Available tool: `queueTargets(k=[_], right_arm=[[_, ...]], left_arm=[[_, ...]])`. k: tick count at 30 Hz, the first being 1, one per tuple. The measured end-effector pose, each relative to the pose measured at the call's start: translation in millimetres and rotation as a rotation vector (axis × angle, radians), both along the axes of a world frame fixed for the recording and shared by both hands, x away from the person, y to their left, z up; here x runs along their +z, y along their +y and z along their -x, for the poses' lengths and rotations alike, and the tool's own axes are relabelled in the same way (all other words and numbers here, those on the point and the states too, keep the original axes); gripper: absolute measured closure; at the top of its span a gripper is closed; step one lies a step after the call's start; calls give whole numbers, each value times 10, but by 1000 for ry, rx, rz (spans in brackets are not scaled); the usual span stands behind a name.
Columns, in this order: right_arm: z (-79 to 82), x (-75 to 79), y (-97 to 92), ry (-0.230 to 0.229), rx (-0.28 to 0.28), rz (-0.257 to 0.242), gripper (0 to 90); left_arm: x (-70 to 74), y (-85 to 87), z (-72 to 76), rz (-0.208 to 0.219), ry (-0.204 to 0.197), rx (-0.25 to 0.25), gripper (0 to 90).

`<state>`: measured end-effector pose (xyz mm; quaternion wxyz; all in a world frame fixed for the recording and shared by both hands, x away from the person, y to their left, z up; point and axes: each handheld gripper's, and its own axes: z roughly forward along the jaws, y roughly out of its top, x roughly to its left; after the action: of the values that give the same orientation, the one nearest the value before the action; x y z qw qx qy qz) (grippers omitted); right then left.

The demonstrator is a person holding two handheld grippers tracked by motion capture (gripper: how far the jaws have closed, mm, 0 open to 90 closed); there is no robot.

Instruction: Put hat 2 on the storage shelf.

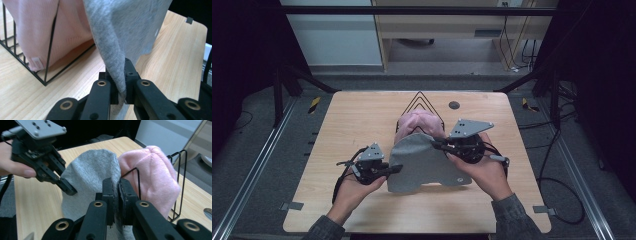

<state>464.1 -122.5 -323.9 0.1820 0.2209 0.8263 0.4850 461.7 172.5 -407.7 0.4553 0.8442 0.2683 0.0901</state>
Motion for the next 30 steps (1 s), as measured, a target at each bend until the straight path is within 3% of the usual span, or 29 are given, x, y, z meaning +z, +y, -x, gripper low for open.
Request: queueTargets(k=[7, 12, 18, 21, 24, 30], right_arm=[[-55, 105, -48, -2, -21, -33, 846], [-106, 308, -116, -18, -31, -49, 847], [-210, 611, -182, -42, -47, -57, 848], [-290, 766, -207, -50, -55, -73, 848], [-373, 900, -218, -56, -64, -83, 848], [-564, 1101, -234, -73, -90, -107, 848]], left_arm=[[328, 5, -81, 14, -28, 7, 859], [618, -2, -165, 13, -39, 16, 860], [949, -29, -244, 9, -80, 15, 859], [1112, -50, -312, 35, -78, 22, 857], [1225, -80, -376, 18, -85, 21, 858], [1463, -169, -474, -1, -136, 35, 859]])
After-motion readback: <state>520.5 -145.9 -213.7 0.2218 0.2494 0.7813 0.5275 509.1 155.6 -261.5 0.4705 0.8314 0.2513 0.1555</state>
